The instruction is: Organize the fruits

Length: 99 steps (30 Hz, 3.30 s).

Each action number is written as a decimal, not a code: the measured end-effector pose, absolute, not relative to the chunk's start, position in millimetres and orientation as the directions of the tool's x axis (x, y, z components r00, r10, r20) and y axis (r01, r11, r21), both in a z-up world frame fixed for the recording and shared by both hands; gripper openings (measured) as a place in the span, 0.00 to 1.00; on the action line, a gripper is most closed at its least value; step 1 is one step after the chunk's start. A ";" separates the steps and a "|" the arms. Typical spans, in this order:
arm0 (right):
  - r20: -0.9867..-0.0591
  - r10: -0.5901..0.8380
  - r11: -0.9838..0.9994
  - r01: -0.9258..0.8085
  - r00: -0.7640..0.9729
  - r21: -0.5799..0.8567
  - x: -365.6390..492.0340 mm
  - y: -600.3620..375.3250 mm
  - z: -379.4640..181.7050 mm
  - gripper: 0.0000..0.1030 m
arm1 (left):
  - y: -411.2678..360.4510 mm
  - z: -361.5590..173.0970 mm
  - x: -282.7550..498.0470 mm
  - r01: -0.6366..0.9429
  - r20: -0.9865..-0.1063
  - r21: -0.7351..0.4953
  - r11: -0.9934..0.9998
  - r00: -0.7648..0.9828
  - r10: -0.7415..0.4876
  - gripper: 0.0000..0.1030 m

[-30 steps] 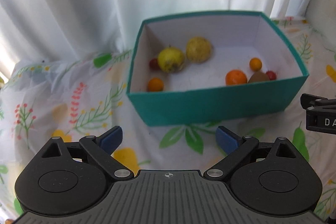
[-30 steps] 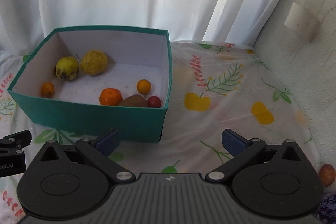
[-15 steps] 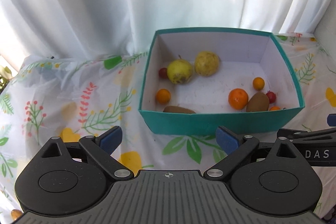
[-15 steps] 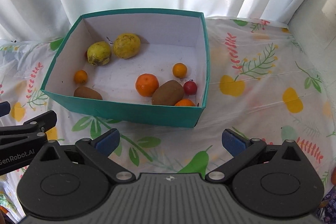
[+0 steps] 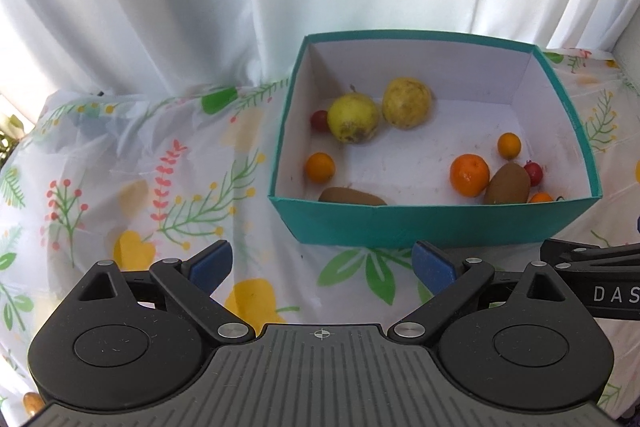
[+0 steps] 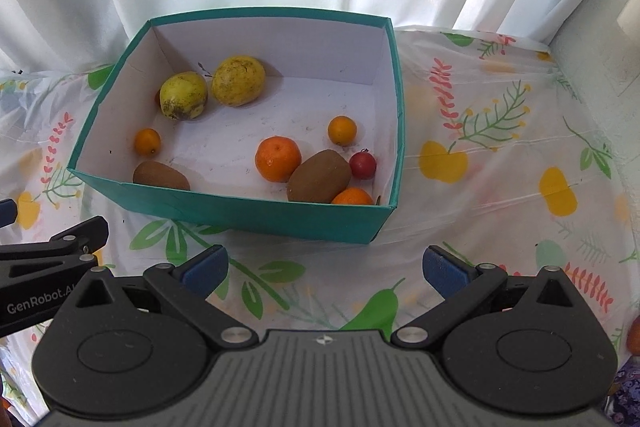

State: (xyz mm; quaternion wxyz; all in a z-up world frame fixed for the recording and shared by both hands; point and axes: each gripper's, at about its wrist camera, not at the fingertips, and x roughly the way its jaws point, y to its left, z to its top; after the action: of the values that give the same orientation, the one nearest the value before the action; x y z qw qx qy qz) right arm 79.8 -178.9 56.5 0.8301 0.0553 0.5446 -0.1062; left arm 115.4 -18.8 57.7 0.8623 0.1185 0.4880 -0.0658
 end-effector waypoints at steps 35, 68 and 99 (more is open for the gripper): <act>-0.939 -0.125 0.964 0.262 0.320 -0.039 97.1 -187.3 35.9 1.00 | -25.0 35.6 134.1 0.258 -0.894 0.142 0.956 0.448 0.012 0.96; -0.945 -0.137 0.959 0.279 0.297 -0.051 99.5 -190.8 28.7 1.00 | -29.6 26.8 135.4 0.271 -0.908 0.132 0.954 0.419 0.007 0.96; -0.949 -0.137 0.958 0.283 0.283 -0.054 101.2 -191.5 23.1 1.00 | -30.8 20.1 137.5 0.287 -0.914 0.129 0.949 0.405 0.002 0.96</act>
State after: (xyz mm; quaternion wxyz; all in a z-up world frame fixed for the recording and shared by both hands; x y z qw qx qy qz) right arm 101.2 -191.5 23.1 0.7985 0.0626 0.5841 -0.1314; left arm 137.5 -30.8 20.1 0.8273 0.1339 0.5387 -0.0862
